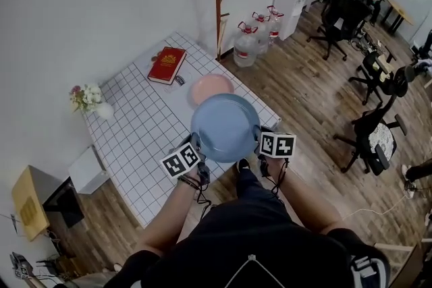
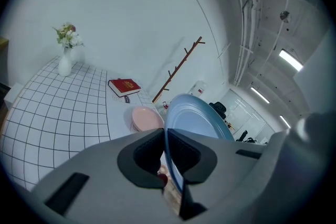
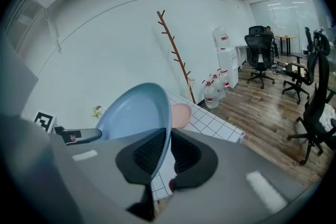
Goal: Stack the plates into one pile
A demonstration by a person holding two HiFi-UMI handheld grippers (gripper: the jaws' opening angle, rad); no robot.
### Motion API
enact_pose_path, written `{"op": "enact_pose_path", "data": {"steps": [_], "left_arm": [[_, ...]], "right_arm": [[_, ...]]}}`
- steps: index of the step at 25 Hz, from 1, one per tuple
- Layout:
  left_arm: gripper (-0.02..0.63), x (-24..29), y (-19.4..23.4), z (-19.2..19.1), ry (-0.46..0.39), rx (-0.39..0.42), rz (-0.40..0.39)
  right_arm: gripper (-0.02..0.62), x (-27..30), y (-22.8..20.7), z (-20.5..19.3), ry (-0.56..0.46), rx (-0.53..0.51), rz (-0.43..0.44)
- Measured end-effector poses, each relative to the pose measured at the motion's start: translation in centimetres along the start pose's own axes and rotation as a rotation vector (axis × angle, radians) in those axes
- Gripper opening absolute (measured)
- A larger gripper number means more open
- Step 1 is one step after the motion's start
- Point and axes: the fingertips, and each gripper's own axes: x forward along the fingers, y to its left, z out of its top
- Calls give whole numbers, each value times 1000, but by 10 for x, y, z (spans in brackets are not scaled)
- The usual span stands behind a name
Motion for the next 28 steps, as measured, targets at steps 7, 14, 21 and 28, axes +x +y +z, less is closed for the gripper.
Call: {"op": "enact_pose_path", "data": {"steps": [7,14,21,28], "left_arm": [[15,63,2,30,4,44,77],[15,132,20,48,13,51,179],[17,191,43,50,40,49,273],[26,238,77,28,104,57,360]], "right_arm": [[43,69,-22,42,45,-103,22],[49,149,-40,82,105,-226,44],[58,224,-64,90,187,-309,39],[64,287,-83,74,267,-376,22]]}}
